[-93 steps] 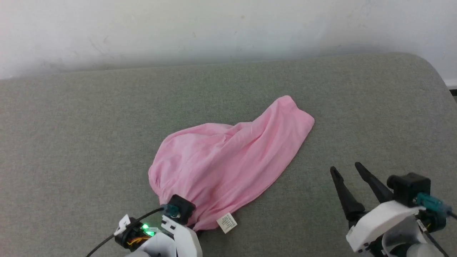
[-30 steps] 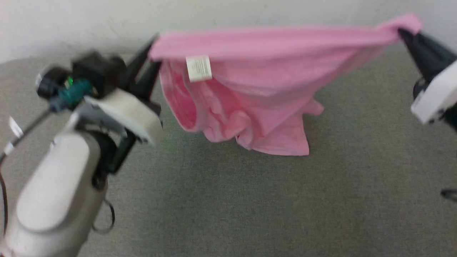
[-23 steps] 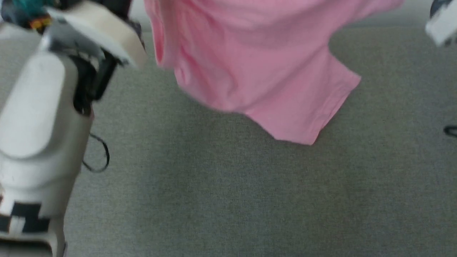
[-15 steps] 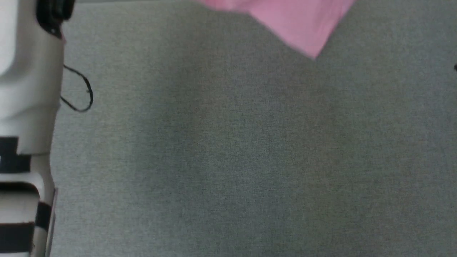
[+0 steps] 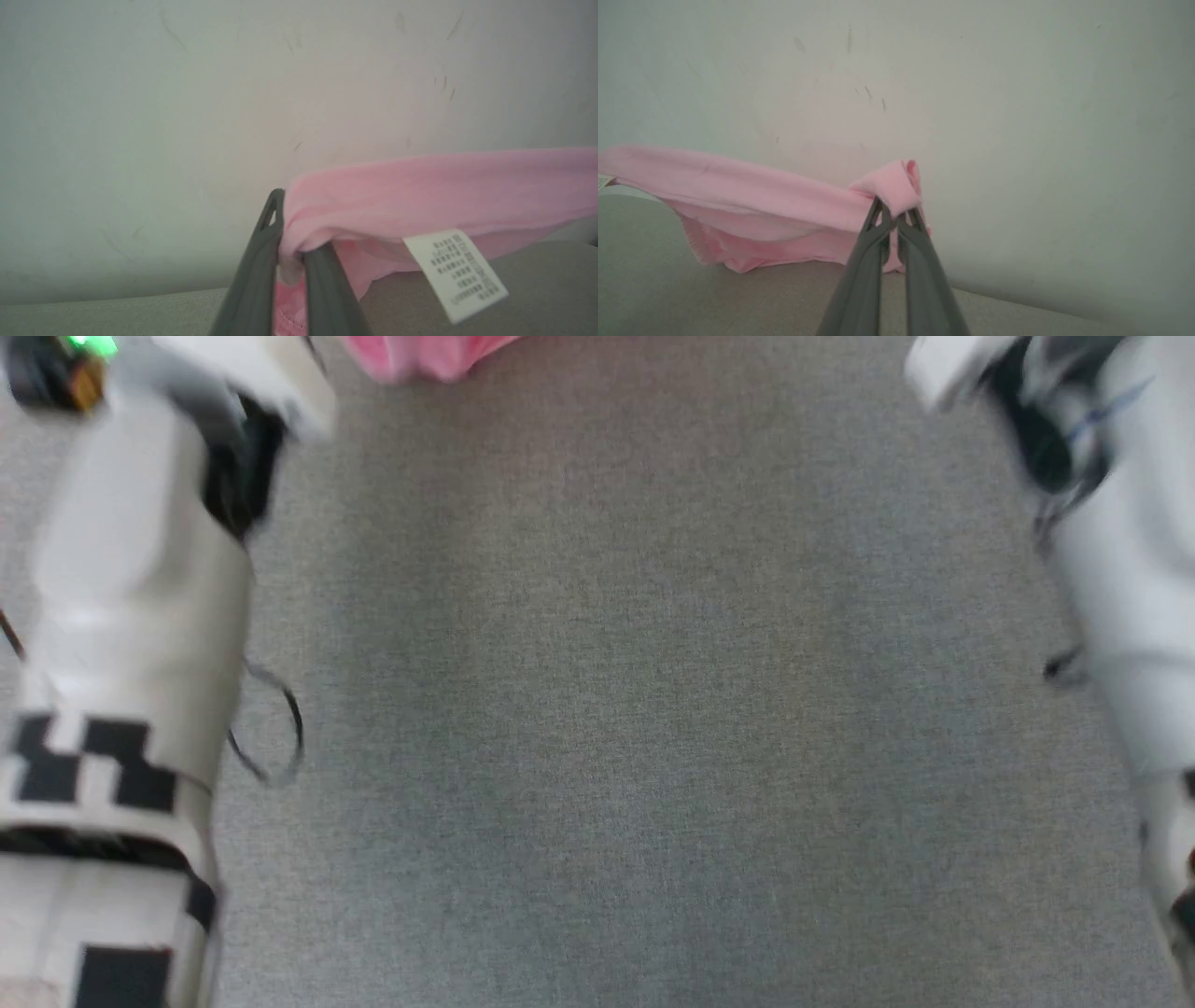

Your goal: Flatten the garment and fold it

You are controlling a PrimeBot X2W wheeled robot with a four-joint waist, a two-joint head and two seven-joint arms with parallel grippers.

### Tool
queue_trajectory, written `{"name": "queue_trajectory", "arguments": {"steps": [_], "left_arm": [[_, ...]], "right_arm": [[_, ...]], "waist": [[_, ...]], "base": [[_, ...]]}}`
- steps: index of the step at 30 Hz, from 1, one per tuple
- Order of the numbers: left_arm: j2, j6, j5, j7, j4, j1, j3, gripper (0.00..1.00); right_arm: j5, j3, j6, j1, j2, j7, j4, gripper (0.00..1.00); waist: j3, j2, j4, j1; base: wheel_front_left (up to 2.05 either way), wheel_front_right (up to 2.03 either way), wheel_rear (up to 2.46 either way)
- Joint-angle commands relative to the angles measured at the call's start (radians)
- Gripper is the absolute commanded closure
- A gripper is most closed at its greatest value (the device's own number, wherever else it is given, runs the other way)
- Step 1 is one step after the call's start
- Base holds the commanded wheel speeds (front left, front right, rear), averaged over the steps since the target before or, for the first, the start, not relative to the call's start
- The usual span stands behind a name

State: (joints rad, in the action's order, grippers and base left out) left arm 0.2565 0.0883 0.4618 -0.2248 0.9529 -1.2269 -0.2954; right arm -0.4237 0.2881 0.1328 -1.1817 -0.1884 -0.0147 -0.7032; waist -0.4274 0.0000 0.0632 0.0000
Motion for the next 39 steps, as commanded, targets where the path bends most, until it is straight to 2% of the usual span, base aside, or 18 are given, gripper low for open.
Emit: {"name": "queue_trajectory", "arguments": {"steps": [1, 5, 9, 13, 17, 20, 26, 33, 35, 39], "left_arm": [[-0.008, 0.008, 0.011, -0.014, 0.02, 0.051, 0.003, 1.0], [-0.039, 0.02, 0.016, -0.032, 0.044, 0.21, -0.012, 1.0], [-0.042, 0.013, 0.013, -0.036, -0.018, 0.409, -0.003, 1.0], [-0.043, 0.002, -0.009, -0.037, -0.165, 0.626, -0.012, 1.0], [-0.023, -0.041, -0.018, -0.029, -0.34, 0.818, -0.023, 1.0], [0.008, -0.092, -0.021, 0.017, -0.513, 0.952, -0.023, 1.0], [0.076, -0.219, -0.016, 0.173, -0.895, 1.218, -0.005, 1.0], [0.131, -0.354, 0.002, 0.35, -1.222, 1.463, 0.028, 1.0], [0.139, -0.37, 0.017, 0.388, -1.295, 1.502, 0.032, 1.0], [0.151, -0.363, 0.041, 0.416, -1.36, 1.484, 0.045, 1.0]], "right_arm": [[-0.016, 0.026, -0.002, 0.052, -0.003, -0.015, -0.013, 1.0], [-0.067, 0.116, -0.002, 0.228, -0.025, -0.033, 0.012, 1.0], [-0.098, 0.169, -0.002, 0.439, -0.067, -0.042, 0.12, 1.0], [-0.095, 0.136, -0.002, 0.662, -0.121, -0.004, 0.296, 1.0], [-0.062, 0.053, -0.002, 0.888, -0.14, 0.082, 0.51, 1.0], [-0.019, -0.026, -0.002, 1.055, -0.12, 0.174, 0.679, 1.0], [0.057, -0.144, -0.002, 1.348, -0.031, 0.37, 0.97, 1.0], [0.095, -0.223, -0.002, 1.573, 0.059, 0.53, 1.193, 1.0], [0.101, -0.243, -0.002, 1.61, 0.075, 0.556, 1.241, 1.0], [0.105, -0.269, -0.002, 1.586, 0.094, 0.558, 1.278, 1.0]], "waist": [[0.043, 0.0, -0.012, 0.0], [0.117, 0.0, -0.021, 0.0], [0.196, 0.0, -0.013, 0.0], [0.258, 0.0, -0.015, 0.0], [0.305, 0.0, -0.013, 0.0], [0.332, 0.0, -0.011, 0.0], [0.361, 0.0, -0.011, 0.0], [0.368, 0.0, -0.012, 0.0], [0.358, 0.0, -0.017, 0.0], [0.337, 0.0, -0.026, 0.0]], "base": [[0.0, 0.0, 0.0], [0.0, 0.0, 0.0], [0.0, 0.0, 0.0], [0.0, 0.0, 0.0], [0.0, 0.0, 0.0], [0.0, 0.0, 0.0], [0.0, 0.0, 0.0], [0.0, 0.0, 0.0], [0.0, 0.0, 0.0], [0.0, 0.0, 0.0]]}}
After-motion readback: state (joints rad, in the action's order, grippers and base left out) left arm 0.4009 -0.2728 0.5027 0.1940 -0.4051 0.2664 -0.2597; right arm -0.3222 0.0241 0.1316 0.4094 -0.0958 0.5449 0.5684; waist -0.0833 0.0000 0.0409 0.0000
